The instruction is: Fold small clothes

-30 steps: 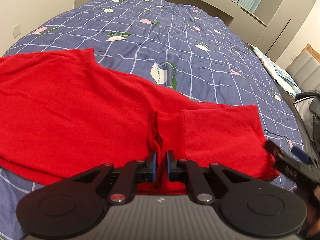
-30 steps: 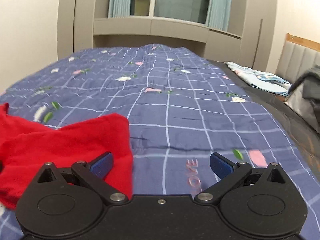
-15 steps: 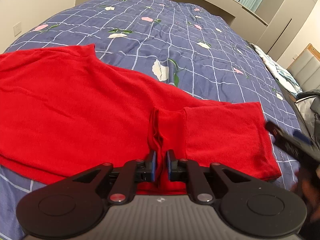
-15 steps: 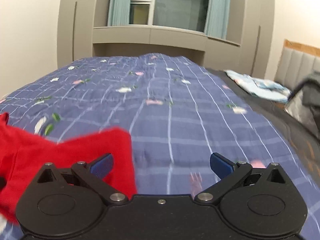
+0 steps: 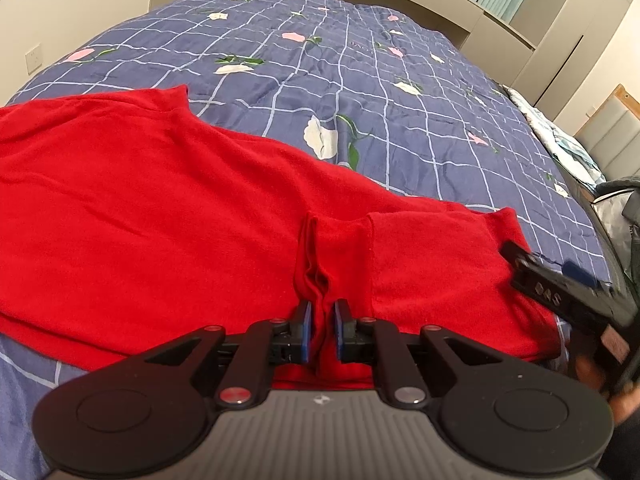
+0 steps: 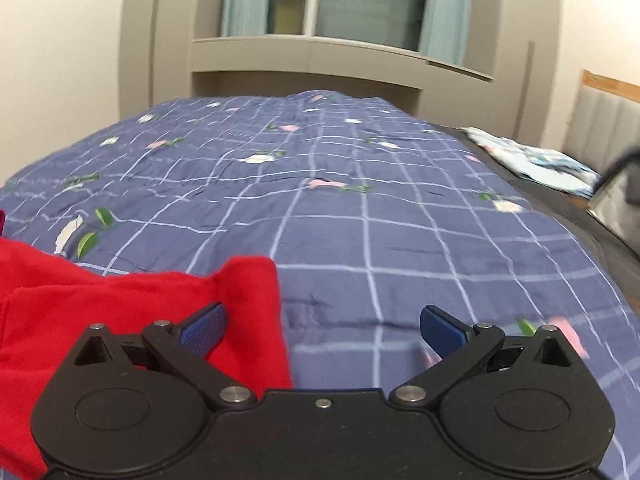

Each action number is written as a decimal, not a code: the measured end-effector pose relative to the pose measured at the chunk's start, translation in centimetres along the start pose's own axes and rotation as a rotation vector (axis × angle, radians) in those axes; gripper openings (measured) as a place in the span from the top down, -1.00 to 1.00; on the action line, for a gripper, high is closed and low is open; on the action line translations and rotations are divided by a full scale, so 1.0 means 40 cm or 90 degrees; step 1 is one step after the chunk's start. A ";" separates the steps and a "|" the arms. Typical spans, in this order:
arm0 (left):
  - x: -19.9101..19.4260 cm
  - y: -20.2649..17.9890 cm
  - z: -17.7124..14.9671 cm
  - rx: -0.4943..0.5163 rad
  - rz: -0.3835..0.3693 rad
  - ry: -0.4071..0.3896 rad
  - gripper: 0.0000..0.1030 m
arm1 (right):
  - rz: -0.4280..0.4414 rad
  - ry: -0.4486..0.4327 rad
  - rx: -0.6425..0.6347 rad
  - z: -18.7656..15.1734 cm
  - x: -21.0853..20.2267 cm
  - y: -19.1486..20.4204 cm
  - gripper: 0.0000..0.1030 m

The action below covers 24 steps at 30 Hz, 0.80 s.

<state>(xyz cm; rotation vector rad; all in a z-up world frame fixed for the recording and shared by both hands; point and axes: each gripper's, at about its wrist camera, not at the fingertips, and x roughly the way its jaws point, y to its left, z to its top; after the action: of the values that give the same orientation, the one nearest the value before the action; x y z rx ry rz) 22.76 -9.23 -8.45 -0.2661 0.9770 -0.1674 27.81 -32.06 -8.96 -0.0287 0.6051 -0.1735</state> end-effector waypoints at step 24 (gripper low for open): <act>-0.198 0.152 0.075 0.015 0.041 -0.095 0.82 | 0.018 -0.077 0.033 -0.018 -0.229 0.062 -0.99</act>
<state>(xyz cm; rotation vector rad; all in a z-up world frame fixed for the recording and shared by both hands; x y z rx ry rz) 21.04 -0.95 -2.35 -0.2224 0.8335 -0.0986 20.37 -28.02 -4.58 0.0191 0.4795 -0.1581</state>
